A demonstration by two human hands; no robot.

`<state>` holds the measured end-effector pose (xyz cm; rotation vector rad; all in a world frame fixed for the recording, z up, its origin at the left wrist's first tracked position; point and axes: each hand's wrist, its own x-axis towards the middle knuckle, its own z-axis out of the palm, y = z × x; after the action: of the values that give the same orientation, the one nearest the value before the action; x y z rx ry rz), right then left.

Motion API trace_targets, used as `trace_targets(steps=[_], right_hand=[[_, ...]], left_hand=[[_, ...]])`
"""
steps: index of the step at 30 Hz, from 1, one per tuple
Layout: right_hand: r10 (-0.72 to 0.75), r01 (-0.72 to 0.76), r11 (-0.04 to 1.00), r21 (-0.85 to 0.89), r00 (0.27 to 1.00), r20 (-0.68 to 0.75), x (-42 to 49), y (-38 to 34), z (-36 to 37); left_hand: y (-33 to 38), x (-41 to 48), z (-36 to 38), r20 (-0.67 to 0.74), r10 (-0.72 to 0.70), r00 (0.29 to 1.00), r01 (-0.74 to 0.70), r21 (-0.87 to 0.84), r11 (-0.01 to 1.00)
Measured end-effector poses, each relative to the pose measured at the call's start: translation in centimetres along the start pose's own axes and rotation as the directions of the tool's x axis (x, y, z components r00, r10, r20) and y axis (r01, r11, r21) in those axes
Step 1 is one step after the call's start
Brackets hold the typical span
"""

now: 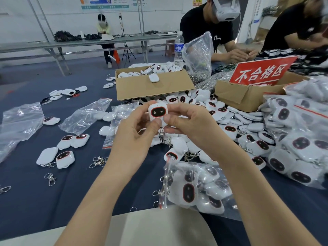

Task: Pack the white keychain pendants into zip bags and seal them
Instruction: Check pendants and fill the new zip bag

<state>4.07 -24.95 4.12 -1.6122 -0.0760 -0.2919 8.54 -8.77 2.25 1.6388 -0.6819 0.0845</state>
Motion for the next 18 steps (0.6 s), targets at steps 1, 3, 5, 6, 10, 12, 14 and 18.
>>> trace_targets(steps=[1,3,5,6,10,12,14,18], right_hand=[[0.012,-0.012,1.0,-0.002,1.0,0.013,-0.01,0.12,-0.04],[0.026,-0.026,1.0,-0.005,0.999,0.021,0.0,0.39,-0.04],[0.028,-0.027,1.0,-0.011,0.999,0.022,0.03,0.55,-0.05],[0.027,-0.027,1.0,-0.014,0.999,0.022,0.03,0.63,-0.08],[0.033,-0.033,0.999,-0.023,0.999,0.022,0.04,0.71,-0.11],[0.032,-0.031,0.999,-0.027,0.999,0.025,0.03,0.7,-0.12],[0.024,-0.024,1.0,-0.017,1.0,0.02,0.04,0.71,-0.15],[0.006,-0.005,1.0,-0.031,1.0,0.003,0.16,1.02,-0.17]], left_hand=[[-0.12,-0.07,0.07,-0.005,0.006,1.0,-0.006,0.039,0.999],[-0.3,-0.17,0.21,-0.01,0.001,1.0,0.0,0.068,0.998],[-0.43,-0.19,0.27,-0.01,-0.005,1.0,0.005,0.063,0.998],[-0.42,-0.2,0.29,-0.008,-0.003,1.0,0.003,0.065,0.998],[-0.19,-0.21,0.27,-0.002,0.021,1.0,-0.021,0.067,0.998],[-0.13,-0.23,0.27,0.005,0.029,1.0,-0.03,0.072,0.997],[-0.13,-0.29,0.49,-0.006,0.038,0.999,-0.038,0.067,0.997],[-0.35,-0.55,1.02,-0.125,-0.009,0.992,0.009,0.004,1.0]])
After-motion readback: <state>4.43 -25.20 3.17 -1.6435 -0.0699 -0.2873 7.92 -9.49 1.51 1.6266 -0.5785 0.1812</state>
